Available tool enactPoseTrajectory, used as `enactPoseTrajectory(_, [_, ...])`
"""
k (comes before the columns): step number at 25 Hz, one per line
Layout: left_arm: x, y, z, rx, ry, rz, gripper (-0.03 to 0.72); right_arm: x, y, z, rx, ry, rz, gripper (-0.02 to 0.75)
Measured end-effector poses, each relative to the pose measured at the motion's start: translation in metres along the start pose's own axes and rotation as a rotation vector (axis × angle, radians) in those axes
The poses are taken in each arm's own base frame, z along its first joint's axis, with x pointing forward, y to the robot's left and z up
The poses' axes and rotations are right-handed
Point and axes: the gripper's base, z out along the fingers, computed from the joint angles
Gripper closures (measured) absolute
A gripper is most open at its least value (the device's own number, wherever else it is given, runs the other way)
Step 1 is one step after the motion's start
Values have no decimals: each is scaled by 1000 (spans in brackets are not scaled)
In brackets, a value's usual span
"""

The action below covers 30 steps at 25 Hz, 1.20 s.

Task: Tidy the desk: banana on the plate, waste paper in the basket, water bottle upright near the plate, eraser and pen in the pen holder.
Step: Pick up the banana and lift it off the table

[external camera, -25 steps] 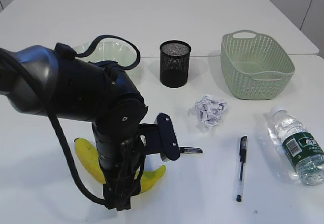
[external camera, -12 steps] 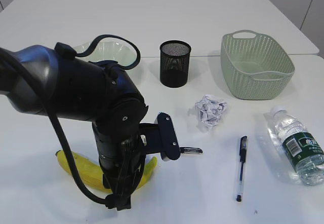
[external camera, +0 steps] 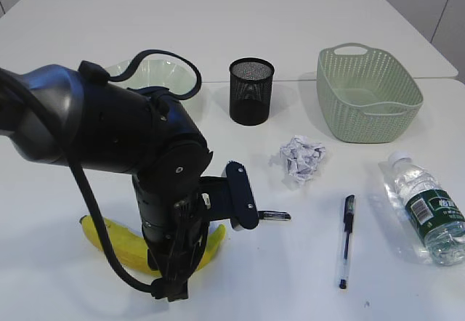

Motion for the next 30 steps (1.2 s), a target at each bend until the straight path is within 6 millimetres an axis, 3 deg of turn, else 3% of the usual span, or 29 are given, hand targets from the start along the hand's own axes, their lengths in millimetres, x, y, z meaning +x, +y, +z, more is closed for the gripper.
enactPoseTrajectory(21, [3,4,-1,-43,37,49,456,0,-1,0,10,0,-3,433])
enactPoseTrajectory(30, [-16,23,-25,-119,-13,-10,456,0,-1,0,10,0,-3,433])
